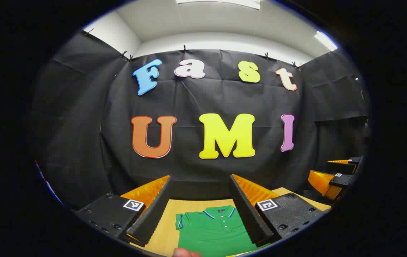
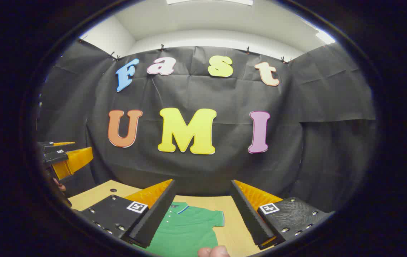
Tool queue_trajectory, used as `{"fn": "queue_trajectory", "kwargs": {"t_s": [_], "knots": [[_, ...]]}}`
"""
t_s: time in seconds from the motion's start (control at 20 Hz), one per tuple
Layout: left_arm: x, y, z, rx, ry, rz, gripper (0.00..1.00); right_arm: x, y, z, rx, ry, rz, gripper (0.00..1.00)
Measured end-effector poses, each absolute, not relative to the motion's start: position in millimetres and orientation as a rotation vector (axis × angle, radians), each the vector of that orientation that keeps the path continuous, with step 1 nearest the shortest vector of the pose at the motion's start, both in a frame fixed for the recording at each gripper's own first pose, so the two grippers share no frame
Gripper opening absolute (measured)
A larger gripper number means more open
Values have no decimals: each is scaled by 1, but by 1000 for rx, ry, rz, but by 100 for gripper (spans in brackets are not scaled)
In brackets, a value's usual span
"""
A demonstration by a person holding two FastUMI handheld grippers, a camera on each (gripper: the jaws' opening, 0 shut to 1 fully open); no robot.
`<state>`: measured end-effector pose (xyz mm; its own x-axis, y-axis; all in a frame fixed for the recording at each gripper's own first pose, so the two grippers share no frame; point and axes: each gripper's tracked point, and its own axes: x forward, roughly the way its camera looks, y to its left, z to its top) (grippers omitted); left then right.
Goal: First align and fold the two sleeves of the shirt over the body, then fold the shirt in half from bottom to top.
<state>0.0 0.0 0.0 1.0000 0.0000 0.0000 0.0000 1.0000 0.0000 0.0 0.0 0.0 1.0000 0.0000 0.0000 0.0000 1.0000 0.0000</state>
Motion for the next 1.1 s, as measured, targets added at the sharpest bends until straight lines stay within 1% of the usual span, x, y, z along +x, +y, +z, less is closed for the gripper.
{"fn": "queue_trajectory", "kwargs": {"t_s": [0.45, 0.65, 1.1], "knots": [[14, -12, -27, -6, 69, -44, 99, 19, -11, -23, -24, 60, -7, 98], [22, -14, -35, 7, 79, -34, 99, 28, -18, -29, -9, 76, -12, 98], [28, -5, -60, -15, 141, 38, 99, 47, -16, -44, -14, 121, 38, 98]]}}
